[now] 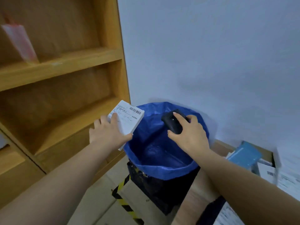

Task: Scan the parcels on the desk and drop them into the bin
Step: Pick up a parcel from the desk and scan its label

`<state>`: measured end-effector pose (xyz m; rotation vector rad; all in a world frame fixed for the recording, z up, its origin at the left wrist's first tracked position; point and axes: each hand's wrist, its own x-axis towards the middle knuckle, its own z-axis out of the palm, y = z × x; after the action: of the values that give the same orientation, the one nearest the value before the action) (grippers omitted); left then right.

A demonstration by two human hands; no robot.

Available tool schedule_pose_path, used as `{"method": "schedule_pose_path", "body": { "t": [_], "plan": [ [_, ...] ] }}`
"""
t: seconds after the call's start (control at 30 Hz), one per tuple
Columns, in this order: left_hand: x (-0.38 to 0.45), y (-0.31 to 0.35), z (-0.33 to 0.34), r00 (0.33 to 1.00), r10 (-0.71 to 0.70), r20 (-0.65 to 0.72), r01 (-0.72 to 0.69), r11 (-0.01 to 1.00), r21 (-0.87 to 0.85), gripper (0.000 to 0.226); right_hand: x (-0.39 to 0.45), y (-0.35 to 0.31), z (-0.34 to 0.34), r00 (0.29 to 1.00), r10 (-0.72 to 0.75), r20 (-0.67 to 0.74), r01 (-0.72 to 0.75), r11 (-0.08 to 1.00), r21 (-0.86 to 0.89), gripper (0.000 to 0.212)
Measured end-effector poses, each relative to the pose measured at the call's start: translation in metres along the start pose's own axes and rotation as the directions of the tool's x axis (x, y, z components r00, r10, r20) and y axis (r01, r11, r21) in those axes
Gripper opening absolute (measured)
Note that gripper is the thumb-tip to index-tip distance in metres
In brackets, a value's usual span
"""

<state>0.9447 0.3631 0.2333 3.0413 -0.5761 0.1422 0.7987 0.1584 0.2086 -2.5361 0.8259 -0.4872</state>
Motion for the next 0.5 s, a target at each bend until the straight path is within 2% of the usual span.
{"method": "schedule_pose_path", "body": {
  "t": [0.2, 0.37, 0.5],
  "plan": [
    [0.121, 0.020, 0.033, 0.976, 0.212, 0.050, -0.211, 0.977, -0.027, 0.105, 0.064, 0.014, 0.038, 0.977, 0.197, -0.078, -0.201, 0.979, -0.040, 0.071],
    [0.199, 0.049, 0.067, 0.901, 0.414, 0.133, -0.415, 0.910, -0.021, 0.102, 0.091, 0.028, 0.071, 0.897, 0.416, -0.151, -0.421, 0.907, 0.002, 0.072],
    [0.233, 0.081, 0.105, 0.829, 0.515, 0.219, -0.516, 0.855, -0.056, 0.104, 0.101, 0.037, 0.101, 0.822, 0.552, -0.139, -0.556, 0.831, 0.013, 0.072]
  ]
}}
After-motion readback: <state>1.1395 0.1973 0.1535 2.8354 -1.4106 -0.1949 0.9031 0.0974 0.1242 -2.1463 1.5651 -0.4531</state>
